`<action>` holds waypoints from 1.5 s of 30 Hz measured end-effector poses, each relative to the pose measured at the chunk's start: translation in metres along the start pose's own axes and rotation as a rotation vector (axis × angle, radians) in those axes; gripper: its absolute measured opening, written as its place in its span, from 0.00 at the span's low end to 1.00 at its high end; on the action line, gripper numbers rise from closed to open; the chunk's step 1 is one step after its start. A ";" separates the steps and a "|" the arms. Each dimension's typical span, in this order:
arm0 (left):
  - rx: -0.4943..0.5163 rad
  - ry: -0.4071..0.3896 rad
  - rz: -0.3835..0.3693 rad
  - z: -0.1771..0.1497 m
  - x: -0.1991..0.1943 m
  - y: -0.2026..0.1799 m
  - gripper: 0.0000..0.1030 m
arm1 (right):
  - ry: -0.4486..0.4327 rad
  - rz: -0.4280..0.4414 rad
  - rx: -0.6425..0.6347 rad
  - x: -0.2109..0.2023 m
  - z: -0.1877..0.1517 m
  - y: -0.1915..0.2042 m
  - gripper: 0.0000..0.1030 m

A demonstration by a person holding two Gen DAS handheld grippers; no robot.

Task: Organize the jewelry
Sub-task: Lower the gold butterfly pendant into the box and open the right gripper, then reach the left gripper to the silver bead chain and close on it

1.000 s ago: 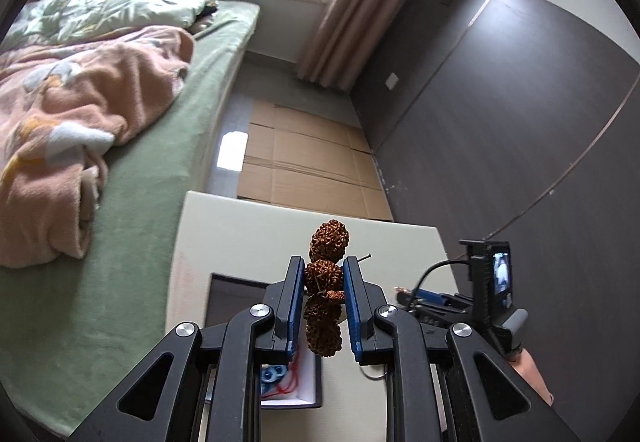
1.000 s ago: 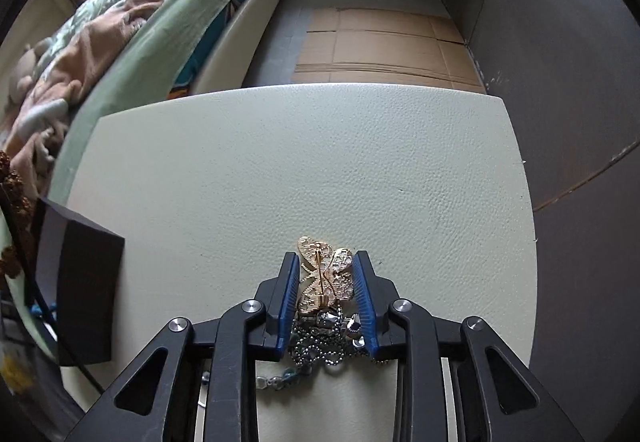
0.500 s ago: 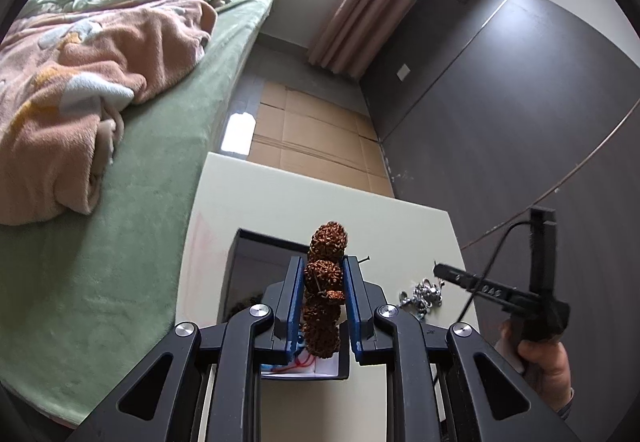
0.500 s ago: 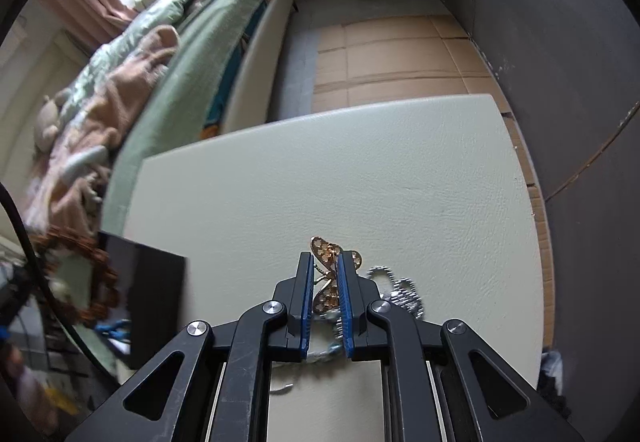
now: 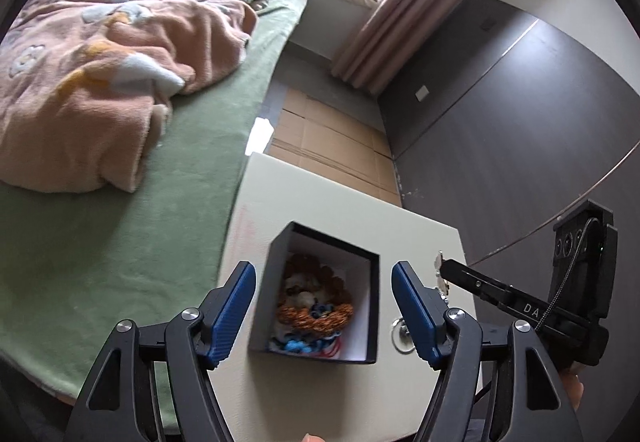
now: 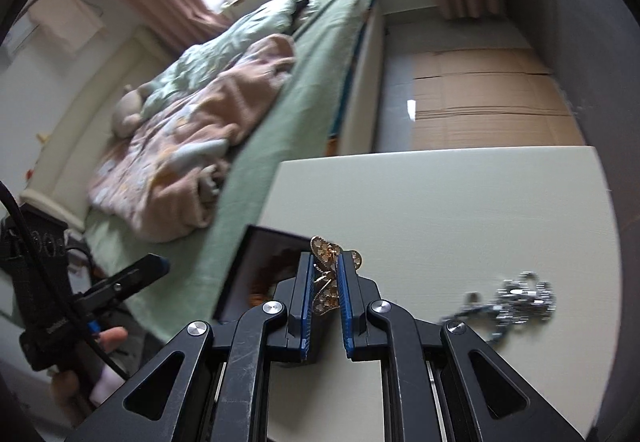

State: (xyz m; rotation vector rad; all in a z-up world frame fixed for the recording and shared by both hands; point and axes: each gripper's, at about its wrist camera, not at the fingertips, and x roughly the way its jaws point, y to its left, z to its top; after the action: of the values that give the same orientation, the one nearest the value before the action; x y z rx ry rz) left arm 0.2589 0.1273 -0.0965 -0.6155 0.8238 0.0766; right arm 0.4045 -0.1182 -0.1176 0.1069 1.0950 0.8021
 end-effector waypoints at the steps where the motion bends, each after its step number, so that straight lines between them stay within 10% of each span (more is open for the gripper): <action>1: 0.000 -0.004 0.007 -0.001 -0.002 0.002 0.69 | 0.010 0.007 -0.006 0.004 0.000 0.006 0.13; 11: -0.027 -0.034 0.077 -0.006 -0.013 0.023 0.72 | 0.089 0.042 -0.013 0.050 -0.001 0.038 0.13; 17: -0.052 -0.045 0.078 -0.010 -0.012 0.032 0.99 | 0.139 0.005 0.001 0.069 -0.003 0.041 0.15; 20: -0.044 -0.057 0.078 -0.011 -0.014 0.030 0.99 | 0.168 0.028 0.026 0.073 -0.004 0.037 0.44; 31: 0.031 -0.089 0.059 -0.017 -0.013 -0.001 1.00 | 0.039 -0.003 0.162 0.011 -0.005 -0.016 0.77; 33: 0.048 -0.081 0.057 -0.018 -0.011 -0.009 1.00 | 0.023 -0.012 0.187 0.001 -0.008 -0.028 0.98; 45: 0.176 -0.010 0.039 -0.023 0.009 -0.057 1.00 | -0.073 -0.120 0.266 -0.048 -0.033 -0.083 1.00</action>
State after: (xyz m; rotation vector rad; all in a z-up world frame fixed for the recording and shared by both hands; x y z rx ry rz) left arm 0.2668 0.0657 -0.0875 -0.4334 0.8232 0.0420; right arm 0.4112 -0.2174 -0.1351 0.2895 1.1231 0.5384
